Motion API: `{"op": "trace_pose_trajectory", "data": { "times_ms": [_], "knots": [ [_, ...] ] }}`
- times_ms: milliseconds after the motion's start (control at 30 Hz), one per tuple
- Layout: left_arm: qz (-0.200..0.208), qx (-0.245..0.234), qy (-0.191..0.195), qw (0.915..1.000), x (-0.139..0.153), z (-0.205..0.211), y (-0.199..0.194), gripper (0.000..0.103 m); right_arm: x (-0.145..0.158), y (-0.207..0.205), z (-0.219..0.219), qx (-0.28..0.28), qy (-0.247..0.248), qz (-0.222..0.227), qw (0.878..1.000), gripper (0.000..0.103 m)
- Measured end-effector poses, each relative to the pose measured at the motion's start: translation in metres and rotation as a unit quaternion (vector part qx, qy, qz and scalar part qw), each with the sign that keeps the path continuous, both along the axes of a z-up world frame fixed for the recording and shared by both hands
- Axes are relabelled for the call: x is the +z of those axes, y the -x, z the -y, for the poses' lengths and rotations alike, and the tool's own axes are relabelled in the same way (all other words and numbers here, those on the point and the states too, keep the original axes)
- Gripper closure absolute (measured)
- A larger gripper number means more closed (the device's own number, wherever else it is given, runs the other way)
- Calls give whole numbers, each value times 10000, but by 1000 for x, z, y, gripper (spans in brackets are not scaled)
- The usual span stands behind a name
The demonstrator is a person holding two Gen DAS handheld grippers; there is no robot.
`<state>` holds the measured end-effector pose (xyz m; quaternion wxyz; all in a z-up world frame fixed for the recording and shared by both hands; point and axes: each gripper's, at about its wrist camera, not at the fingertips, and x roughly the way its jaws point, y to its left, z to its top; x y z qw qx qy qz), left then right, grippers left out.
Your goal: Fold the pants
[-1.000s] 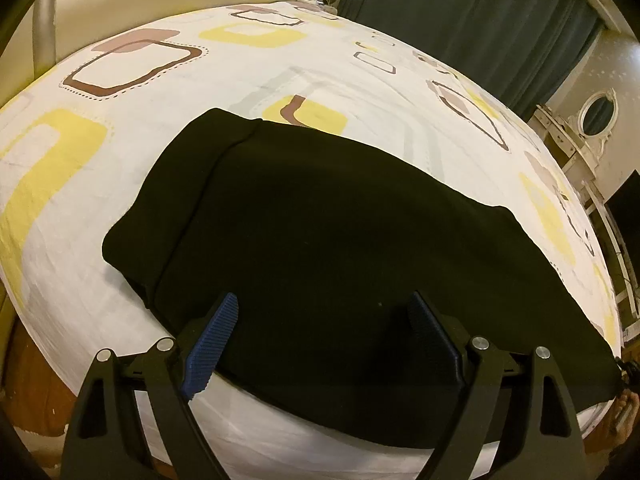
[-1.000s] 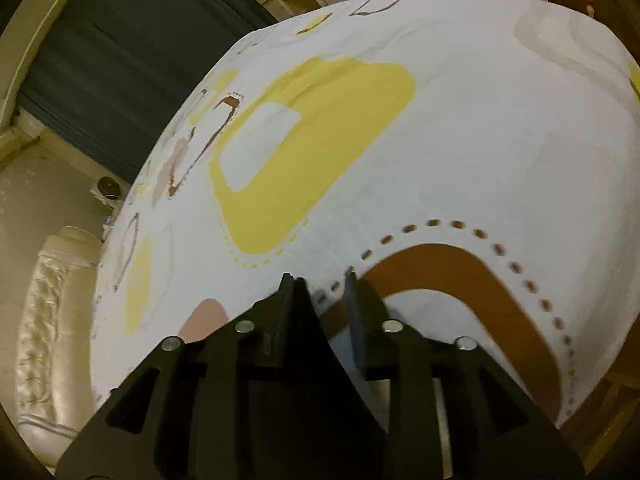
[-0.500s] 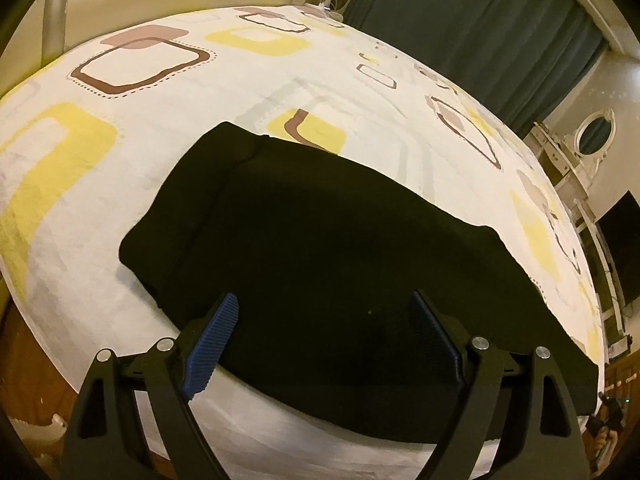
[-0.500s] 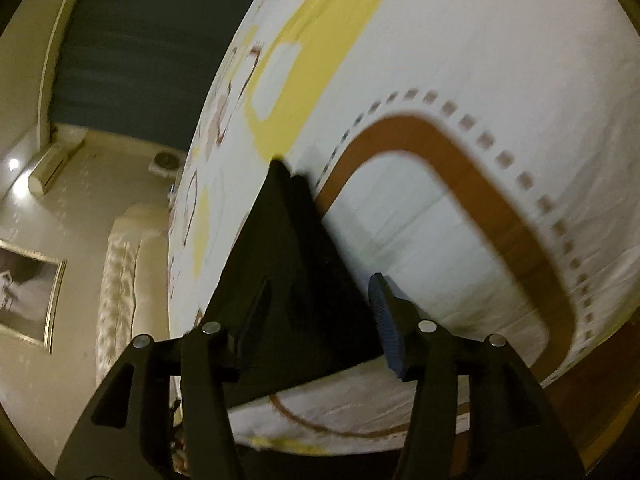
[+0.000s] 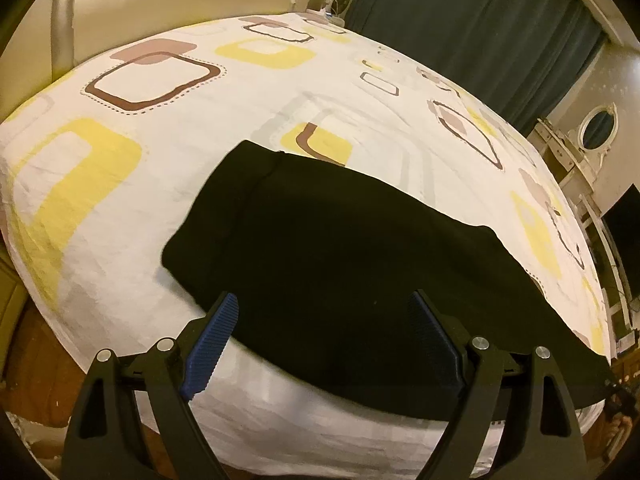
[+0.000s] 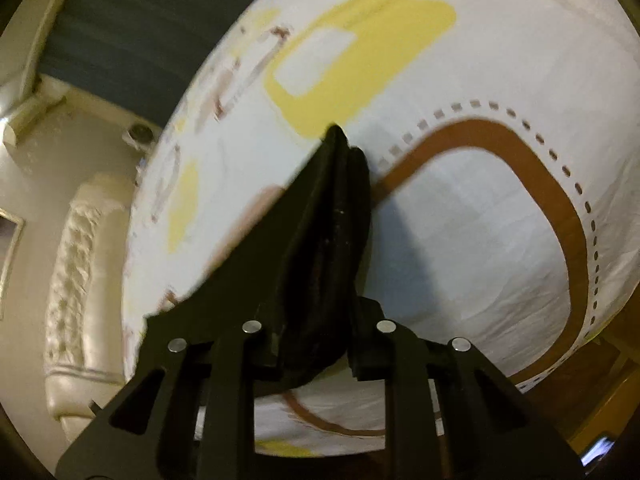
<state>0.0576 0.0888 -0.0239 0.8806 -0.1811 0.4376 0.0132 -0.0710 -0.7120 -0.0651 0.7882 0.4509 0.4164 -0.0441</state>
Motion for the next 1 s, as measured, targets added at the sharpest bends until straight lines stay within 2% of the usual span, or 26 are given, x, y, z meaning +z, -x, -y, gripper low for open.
{"op": "trace_pose_trajectory", "data": {
  "times_ms": [233,367,533,800,1000],
  "knots": [
    [26,81,169,9998,6,-7,5,17,59,-8,-30,88,213,415,9989,84],
    [100,196,-76,9997,9,-4,6,17,88,-20,-60,226,313,607,9974,84],
    [79,101,-241,9996,7,0,5,17,118,-29,-99,395,499,752,9951,84],
    [68,193,-372,9991,3,-1,5,17,145,-49,-172,830,911,866,9886,84],
    [64,281,-333,9990,2,-4,6,17,143,-71,-229,1171,986,840,9846,84]
  ]
}}
